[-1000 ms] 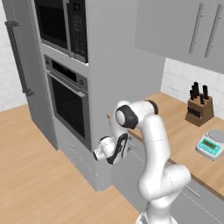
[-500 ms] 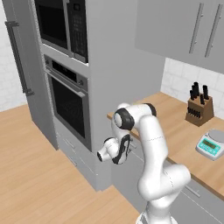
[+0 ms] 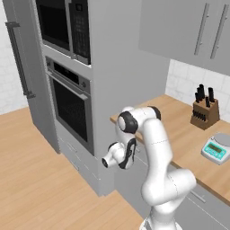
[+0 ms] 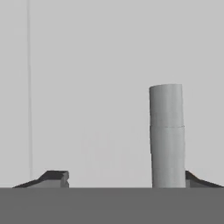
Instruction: Take a straw from the drawer in front and place it inside the glass cup on the dining counter.
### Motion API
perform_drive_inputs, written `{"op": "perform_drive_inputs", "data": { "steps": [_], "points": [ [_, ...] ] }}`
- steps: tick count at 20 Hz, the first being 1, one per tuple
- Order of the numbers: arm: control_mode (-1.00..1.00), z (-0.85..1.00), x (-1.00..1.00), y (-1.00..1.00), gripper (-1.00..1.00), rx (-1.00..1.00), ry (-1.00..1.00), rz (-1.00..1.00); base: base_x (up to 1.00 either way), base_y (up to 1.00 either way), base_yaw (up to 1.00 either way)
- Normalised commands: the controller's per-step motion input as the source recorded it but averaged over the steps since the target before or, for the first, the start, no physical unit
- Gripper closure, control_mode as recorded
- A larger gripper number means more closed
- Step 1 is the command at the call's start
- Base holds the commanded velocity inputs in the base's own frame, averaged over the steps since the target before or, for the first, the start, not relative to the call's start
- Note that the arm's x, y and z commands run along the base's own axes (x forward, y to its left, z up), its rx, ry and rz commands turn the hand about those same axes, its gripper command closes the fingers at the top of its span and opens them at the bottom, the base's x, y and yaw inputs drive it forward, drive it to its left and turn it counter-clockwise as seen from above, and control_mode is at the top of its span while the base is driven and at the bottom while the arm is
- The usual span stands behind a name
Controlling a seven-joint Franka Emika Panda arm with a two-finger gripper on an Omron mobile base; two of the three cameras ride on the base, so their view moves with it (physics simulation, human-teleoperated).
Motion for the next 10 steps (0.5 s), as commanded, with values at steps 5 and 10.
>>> {"op": "perform_drive_inputs", "data": {
  "steps": [5,10],
  "points": [
    [-1.00,0.00,-0.30,0.15,1.00,0.06,-0.12,0.07,0.00,0.00,0.00],
    [-1.00,0.00,-0.57,0.54,1.00,0.03,-0.12,0.06,0.00,0.00,0.00]
  ]
}}
